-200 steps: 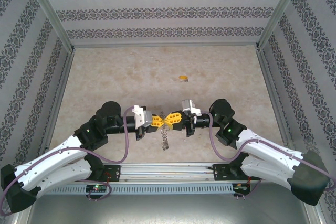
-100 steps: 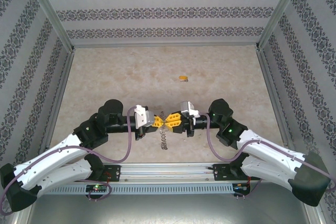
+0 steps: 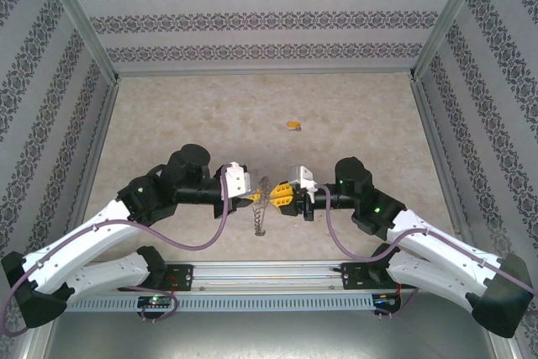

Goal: Put the keys on the keyring

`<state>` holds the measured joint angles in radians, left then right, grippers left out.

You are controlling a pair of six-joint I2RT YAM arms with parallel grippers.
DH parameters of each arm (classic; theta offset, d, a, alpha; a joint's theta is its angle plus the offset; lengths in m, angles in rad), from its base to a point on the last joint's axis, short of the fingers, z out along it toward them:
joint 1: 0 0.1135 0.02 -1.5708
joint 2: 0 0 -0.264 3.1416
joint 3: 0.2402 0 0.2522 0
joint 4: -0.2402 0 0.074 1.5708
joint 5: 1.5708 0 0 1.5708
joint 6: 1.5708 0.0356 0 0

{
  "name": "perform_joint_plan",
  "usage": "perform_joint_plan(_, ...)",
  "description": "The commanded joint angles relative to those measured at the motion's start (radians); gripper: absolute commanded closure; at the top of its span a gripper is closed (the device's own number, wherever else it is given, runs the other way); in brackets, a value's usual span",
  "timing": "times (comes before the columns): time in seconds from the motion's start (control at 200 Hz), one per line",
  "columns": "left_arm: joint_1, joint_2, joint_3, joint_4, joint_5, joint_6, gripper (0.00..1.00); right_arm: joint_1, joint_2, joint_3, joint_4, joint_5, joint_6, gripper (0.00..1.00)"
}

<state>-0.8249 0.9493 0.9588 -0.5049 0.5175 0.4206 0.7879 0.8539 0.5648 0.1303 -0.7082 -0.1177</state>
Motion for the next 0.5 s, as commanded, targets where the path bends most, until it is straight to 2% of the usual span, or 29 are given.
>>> perform_joint_plan(0.0,-0.003,0.021,0.066,-0.120,-0.002,0.053,1.00,0.007,-0.021,0.038,-0.013,0.022,-0.034,0.80)
perform_joint_plan(0.495,-0.006,0.081,0.123,-0.213,0.006,0.073,1.00,0.056,0.059,0.053,0.047,-0.014,-0.033,0.82)
